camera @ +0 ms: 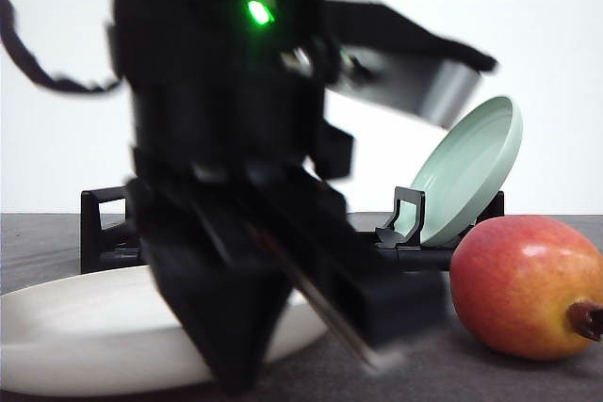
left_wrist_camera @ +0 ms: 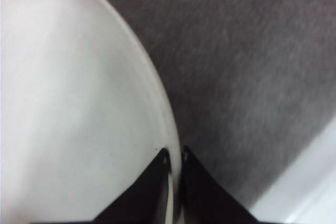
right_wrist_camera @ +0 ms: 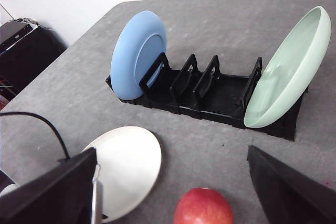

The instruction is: Place pomegranate in white plate

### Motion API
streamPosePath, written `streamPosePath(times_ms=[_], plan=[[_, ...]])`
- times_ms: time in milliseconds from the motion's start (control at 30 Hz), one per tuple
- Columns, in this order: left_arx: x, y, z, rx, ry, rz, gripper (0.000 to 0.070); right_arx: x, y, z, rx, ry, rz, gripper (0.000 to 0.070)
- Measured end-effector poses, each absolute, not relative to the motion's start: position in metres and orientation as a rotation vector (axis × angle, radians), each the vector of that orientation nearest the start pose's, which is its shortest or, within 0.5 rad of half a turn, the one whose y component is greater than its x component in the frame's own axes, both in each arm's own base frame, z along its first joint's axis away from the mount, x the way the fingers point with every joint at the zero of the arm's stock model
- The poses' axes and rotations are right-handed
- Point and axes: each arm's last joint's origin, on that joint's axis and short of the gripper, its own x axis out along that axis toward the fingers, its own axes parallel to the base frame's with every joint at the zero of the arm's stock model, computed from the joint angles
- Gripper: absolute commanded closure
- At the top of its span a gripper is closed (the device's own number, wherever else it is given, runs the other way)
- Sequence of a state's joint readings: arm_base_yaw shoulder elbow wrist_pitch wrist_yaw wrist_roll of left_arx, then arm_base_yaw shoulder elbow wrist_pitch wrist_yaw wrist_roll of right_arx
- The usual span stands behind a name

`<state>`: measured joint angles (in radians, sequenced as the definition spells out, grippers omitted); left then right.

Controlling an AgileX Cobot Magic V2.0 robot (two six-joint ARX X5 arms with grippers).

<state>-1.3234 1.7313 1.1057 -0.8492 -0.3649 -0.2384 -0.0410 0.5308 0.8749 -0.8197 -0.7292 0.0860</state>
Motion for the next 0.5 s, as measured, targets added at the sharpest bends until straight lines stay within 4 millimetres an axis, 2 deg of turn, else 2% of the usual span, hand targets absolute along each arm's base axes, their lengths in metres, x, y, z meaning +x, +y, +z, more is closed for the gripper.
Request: streamPosePath(times_ms=[67, 167, 233, 300, 333, 500], plan=[[0.0851, -0.2978, 0.1724, 0.910, 1.053, -0.643, 0.0618, 0.0829, 0.0159, 0.3353, 0.264, 0.479, 0.656, 0.0115], [0.0854, -0.3015, 0.1727, 0.872, 1.038, -0.661, 0.0423, 0.0827, 0.0159, 0.3351, 0.265, 0.483, 0.656, 0.0115], [0.0846, -0.3017, 0.1727, 0.871, 1.038, -0.663, 0.0265, 0.0825, 0.0159, 0.3347, 0.266, 0.486, 0.655, 0.0115], [0.0844, -0.3017, 0.1727, 0.872, 1.039, -0.663, 0.0153, 0.0824, 0.0159, 0.3345, 0.268, 0.489, 0.655, 0.0115], [0.0845, -0.3017, 0.1727, 0.871, 1.039, -0.663, 0.0134, 0.0823, 0.0160, 0.3343, 0.268, 0.491, 0.655, 0.0115], [0.0848, -0.3023, 0.1768, 0.841, 1.023, -0.668, 0.0136, 0.0809, 0.0188, 0.3326, 0.265, 0.517, 0.680, 0.0115]])
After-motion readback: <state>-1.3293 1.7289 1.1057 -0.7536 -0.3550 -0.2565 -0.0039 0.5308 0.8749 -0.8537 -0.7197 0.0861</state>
